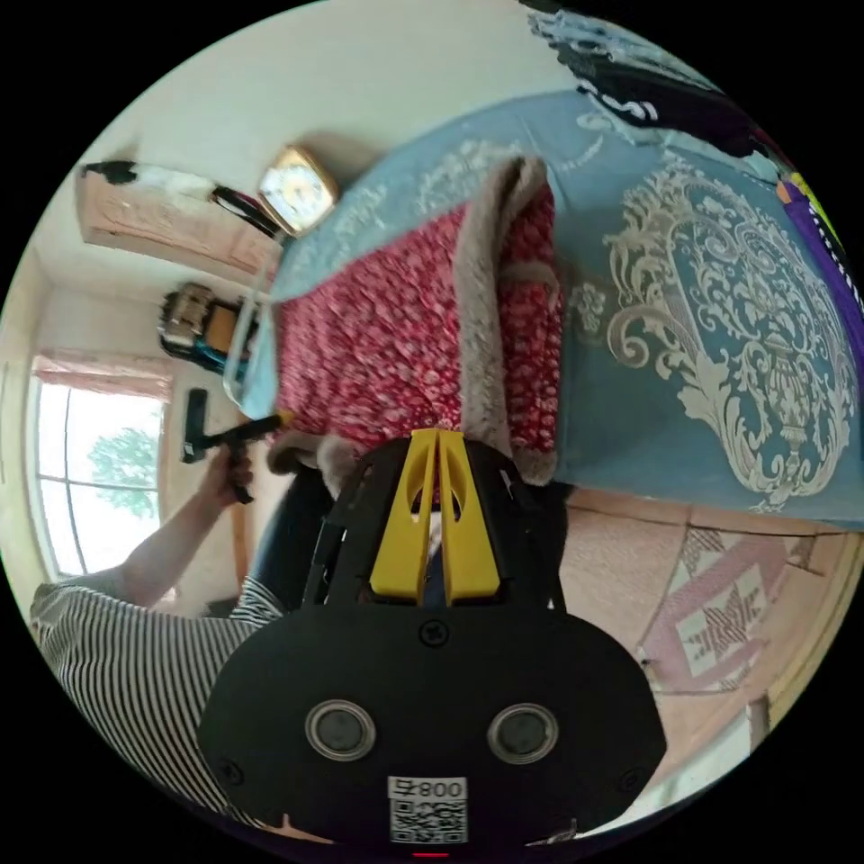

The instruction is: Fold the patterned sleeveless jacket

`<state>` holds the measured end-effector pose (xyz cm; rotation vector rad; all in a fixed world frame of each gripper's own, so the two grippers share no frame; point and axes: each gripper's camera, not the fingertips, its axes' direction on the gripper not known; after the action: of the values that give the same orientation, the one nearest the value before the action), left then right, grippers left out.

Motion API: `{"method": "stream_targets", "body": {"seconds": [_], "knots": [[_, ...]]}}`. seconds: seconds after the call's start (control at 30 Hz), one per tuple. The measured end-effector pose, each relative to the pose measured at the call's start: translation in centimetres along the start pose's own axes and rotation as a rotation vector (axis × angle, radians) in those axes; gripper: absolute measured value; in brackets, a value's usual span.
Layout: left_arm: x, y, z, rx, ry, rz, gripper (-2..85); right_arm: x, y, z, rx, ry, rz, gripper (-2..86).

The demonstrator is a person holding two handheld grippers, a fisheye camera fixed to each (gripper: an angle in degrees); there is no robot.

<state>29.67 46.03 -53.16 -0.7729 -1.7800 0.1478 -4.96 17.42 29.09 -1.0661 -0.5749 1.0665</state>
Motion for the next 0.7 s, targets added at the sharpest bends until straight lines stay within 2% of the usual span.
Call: {"method": "stream_targets", "body": {"seconds": [0.07,0.2,0.4,0.53,0.7], "knots": [[0.2,-0.5,0.4,0.004,0.002,-0.019,0.2,-0.4,-0.8,2.8,-0.092,0.072,-0.011,0.1],[1.9,-1.9,-0.2,0.033,-0.015,0.016,0.2,-2.5,-1.8,3.0,-0.081,0.095,-0.036,0.0],[6.0,-6.2,-1.8,0.165,-0.061,0.140,0.3,-8.4,-4.7,-0.2,0.054,0.151,-0.166,0.0],[8.4,-10.6,-0.2,0.144,-0.100,0.202,0.3,-14.5,-10.3,1.4,0.086,0.147,-0.303,0.0],[11.1,-16.9,4.5,0.052,-0.198,0.236,0.3,-20.5,-17.5,7.4,0.019,0.181,-0.421,0.0]]}}
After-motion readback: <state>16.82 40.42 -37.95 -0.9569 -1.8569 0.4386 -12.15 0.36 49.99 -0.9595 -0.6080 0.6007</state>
